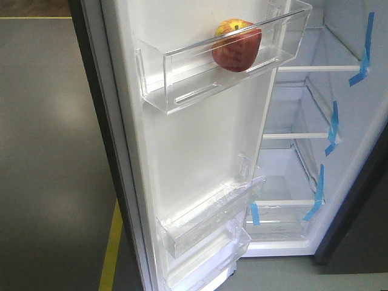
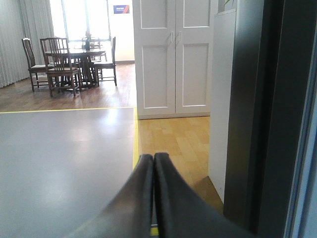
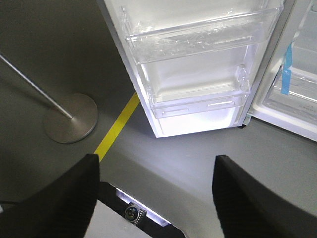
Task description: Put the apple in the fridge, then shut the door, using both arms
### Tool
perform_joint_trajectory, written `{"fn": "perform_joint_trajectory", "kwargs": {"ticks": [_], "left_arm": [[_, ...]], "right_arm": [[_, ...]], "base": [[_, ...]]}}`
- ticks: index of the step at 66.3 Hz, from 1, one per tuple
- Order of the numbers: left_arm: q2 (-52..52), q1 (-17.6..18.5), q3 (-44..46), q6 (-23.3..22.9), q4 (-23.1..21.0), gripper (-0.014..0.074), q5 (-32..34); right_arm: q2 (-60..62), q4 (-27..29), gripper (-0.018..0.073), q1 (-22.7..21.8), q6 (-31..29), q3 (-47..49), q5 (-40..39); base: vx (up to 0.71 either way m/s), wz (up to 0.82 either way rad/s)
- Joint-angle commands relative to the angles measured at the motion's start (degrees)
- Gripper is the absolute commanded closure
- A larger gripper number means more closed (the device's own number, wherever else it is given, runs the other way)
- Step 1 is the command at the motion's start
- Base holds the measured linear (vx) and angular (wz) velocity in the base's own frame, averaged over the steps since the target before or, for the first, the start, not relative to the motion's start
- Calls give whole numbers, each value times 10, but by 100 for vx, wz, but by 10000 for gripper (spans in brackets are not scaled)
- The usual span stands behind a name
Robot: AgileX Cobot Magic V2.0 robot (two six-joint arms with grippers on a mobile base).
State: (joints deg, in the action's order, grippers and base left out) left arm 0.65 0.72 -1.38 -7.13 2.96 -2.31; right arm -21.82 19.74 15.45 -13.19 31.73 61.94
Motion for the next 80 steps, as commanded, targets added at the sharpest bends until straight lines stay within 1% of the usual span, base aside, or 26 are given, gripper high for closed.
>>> {"fn": "perform_joint_trajectory", "kwargs": {"ticks": [1, 6, 13, 20, 27, 32, 37, 56, 70, 80], "left_arm": [[8, -2, 10, -19, -17, 603, 44], [8, -2, 10, -38, -30, 603, 44], [8, -2, 11, -77, -30, 603, 55], [7, -2, 28, -103, -30, 603, 58], [-6, -2, 63, -106, -30, 603, 51], [-29, -2, 94, -105, -30, 603, 34], [-66, -2, 126, -98, -25, 603, 11], [-244, -2, 259, -20, -23, 603, -103], [-395, -2, 379, 48, -23, 603, -225], [-492, -2, 465, 64, -23, 603, -305]], "right_arm": [[-4, 9, 94, 0, -2, 13, -24], [-4, 9, 94, 0, -2, 13, -24], [-4, 9, 94, 0, -2, 13, -24], [-4, 9, 94, 0, -2, 13, -24], [-4, 9, 94, 0, -2, 13, -24], [-4, 9, 94, 0, -2, 13, -24], [-4, 9, 94, 0, -2, 13, -24], [-4, 9, 94, 0, -2, 13, -24], [-4, 9, 94, 0, -2, 13, -24], [-4, 9, 94, 0, -2, 13, -24]], "base": [[0, 0], [0, 0], [0, 0], [0, 0], [0, 0], [0, 0], [0, 0], [0, 0], [0, 0], [0, 0]]}}
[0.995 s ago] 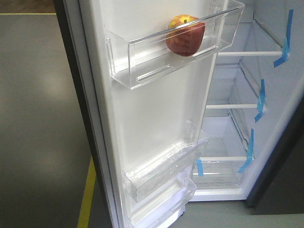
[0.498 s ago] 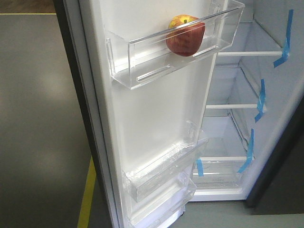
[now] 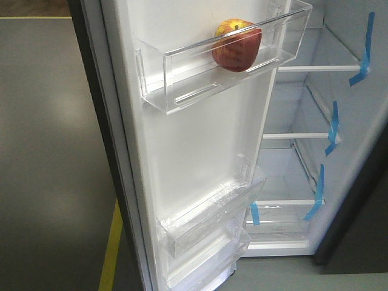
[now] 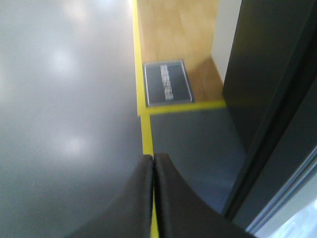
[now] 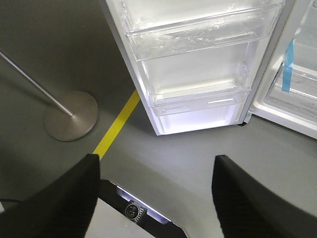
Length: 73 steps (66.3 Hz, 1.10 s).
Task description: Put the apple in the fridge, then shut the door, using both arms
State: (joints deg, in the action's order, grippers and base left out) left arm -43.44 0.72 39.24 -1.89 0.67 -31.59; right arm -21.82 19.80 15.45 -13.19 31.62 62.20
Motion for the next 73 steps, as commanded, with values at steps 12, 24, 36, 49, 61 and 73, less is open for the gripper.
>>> {"fn": "perform_joint_trajectory", "kwargs": {"ticks": [12, 24, 36, 49, 61, 73], "left_arm": [[-164, -2, 142, 11, -7, 603, -80], [-259, -2, 218, 27, -26, 603, -111], [-334, -2, 291, 78, -93, 603, -115], [-421, -2, 375, 105, -134, 603, -115], [-496, -2, 453, 140, -203, 603, -122], [-570, -2, 521, 180, -291, 603, -142]], "right_arm": [[-4, 9, 94, 0, -2, 14, -26], [-4, 9, 94, 0, -2, 14, -26], [-4, 9, 94, 0, -2, 14, -26], [-4, 9, 94, 0, -2, 14, -26], [-4, 9, 94, 0, -2, 14, -26], [-4, 9, 94, 0, -2, 14, -26]], "base": [[0, 0], [0, 0], [0, 0], [0, 0], [0, 0], [0, 0]]}}
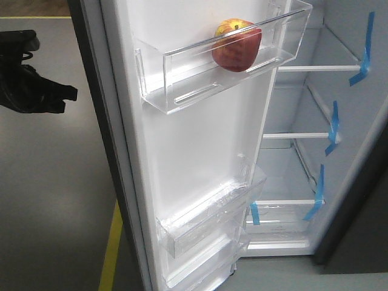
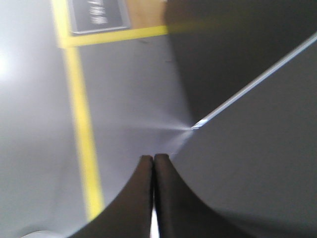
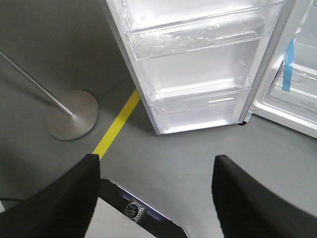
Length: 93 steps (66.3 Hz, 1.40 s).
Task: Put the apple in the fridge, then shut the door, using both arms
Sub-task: 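Reach the left gripper to the outer edge of the fridge door, then push the fridge door shut with the left gripper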
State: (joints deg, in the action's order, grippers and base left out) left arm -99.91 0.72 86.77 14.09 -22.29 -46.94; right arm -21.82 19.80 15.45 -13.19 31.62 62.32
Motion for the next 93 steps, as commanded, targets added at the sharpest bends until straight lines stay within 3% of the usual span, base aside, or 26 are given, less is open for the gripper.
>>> {"fn": "perform_joint_trajectory", "kwargs": {"ticks": [1, 20, 34, 60, 93], "left_arm": [[-10, -2, 50, 23, -69, 603, 10], [-87, -2, 108, 92, -256, 603, -13], [-99, -1, 116, 149, -325, 603, -56], [-98, 7, 116, 182, -345, 603, -152], [-70, 122, 116, 197, -344, 603, -143]], "right_arm": [[-4, 9, 94, 0, -2, 14, -27], [-4, 9, 94, 0, -2, 14, -27], [-4, 9, 94, 0, -2, 14, -27], [-4, 9, 94, 0, -2, 14, -27], [-4, 9, 94, 0, -2, 14, -26]], "base": [[0, 0], [0, 0], [0, 0], [0, 0], [0, 0]]}}
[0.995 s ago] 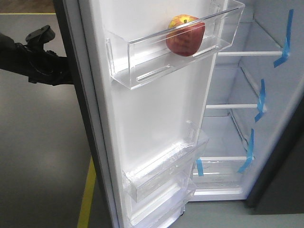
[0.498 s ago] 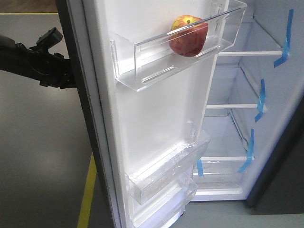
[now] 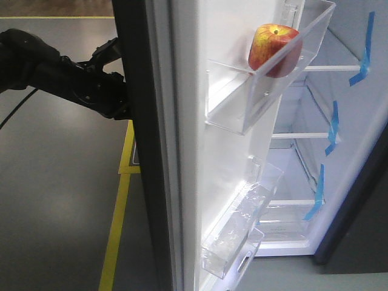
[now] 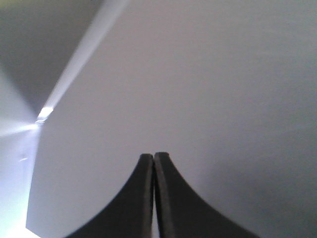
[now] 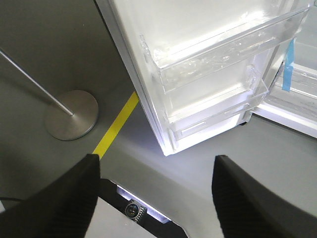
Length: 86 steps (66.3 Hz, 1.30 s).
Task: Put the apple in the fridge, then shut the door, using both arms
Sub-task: 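Push the fridge door shut with the left gripper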
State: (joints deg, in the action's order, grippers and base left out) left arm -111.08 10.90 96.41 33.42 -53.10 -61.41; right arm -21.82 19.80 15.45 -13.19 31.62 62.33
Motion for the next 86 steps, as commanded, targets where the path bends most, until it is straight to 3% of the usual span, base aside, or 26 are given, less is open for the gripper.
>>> {"fn": "perform_joint_trajectory", "kwargs": {"ticks": [1, 16, 38, 48, 64, 70, 81, 86], "left_arm": [[42, 26, 19, 4, -37, 603, 3], [56, 87, 19, 9, -37, 603, 32], [56, 188, 19, 76, -60, 603, 117], [54, 226, 19, 142, -110, 603, 158], [30, 282, 19, 278, -262, 603, 204], [20, 291, 19, 304, -292, 603, 203], [23, 290, 19, 301, -274, 603, 196], [34, 290, 19, 283, -236, 603, 197]], "right_arm": [[-4, 9, 94, 0, -2, 14, -26], [-4, 9, 94, 0, -2, 14, -25], [-4, 9, 94, 0, -2, 14, -25], [-4, 9, 94, 0, -2, 14, -26], [-4, 9, 94, 0, -2, 14, -26], [-4, 9, 94, 0, -2, 14, -26], [-4, 9, 94, 0, -2, 14, -25], [-4, 9, 94, 0, -2, 14, -25]], "base": [[0, 0], [0, 0], [0, 0], [0, 0], [0, 0], [0, 0], [0, 0], [0, 0]]}}
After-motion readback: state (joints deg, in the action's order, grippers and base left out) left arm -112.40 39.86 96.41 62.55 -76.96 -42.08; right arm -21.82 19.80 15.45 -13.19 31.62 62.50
